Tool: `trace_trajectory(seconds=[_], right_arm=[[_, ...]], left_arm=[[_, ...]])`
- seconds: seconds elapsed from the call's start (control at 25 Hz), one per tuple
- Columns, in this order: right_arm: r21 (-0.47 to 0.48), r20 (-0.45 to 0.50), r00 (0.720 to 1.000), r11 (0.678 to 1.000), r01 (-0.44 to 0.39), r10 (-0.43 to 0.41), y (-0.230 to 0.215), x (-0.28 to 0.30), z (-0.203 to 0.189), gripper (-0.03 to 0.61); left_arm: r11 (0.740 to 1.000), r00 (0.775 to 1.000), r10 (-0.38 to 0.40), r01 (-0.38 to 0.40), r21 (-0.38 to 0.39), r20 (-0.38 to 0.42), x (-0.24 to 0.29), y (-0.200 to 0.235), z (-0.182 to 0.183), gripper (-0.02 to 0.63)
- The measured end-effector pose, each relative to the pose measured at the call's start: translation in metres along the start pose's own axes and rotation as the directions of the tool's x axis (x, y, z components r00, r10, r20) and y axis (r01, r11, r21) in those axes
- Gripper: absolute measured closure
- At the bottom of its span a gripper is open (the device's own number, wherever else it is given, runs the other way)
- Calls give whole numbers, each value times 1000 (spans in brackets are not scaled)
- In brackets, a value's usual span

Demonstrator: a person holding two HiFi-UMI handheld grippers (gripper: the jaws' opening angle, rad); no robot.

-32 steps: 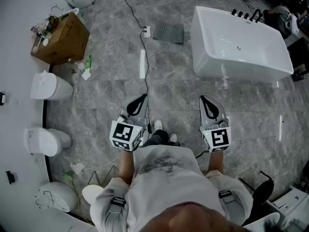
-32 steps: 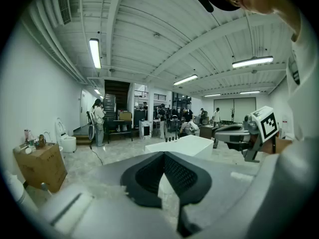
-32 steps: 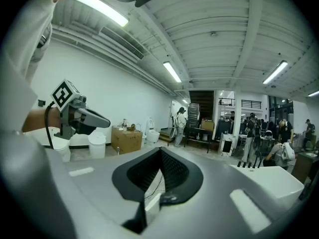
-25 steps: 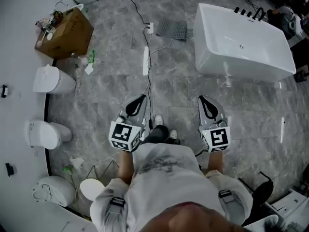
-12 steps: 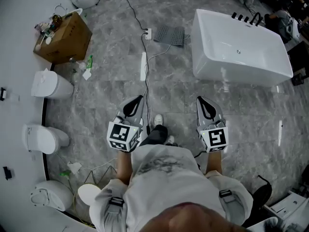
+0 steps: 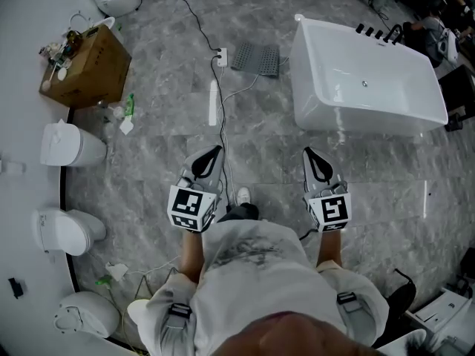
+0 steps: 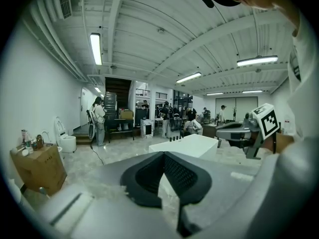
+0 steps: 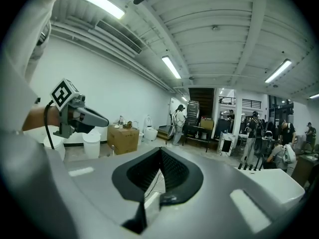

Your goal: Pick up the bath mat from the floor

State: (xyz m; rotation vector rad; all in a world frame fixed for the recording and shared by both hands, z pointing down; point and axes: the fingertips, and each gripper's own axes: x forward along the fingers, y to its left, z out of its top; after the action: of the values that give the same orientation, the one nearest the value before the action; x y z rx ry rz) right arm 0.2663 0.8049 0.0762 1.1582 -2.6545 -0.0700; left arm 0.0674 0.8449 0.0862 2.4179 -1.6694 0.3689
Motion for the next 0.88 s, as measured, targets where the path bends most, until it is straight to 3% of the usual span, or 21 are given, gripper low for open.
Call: trace_trajectory(seconds=[0.44,0.88], right_arm=[[-4,-30,998,999,54,-54,-1,84,10,577],[4,-66,997,999,51,-51,-33,134,3,577]], left_arm=[[999,999,-47,47,-7,-16,51,75,2,609],[997,997,-65,64,-33,-36,104,103,9,609]])
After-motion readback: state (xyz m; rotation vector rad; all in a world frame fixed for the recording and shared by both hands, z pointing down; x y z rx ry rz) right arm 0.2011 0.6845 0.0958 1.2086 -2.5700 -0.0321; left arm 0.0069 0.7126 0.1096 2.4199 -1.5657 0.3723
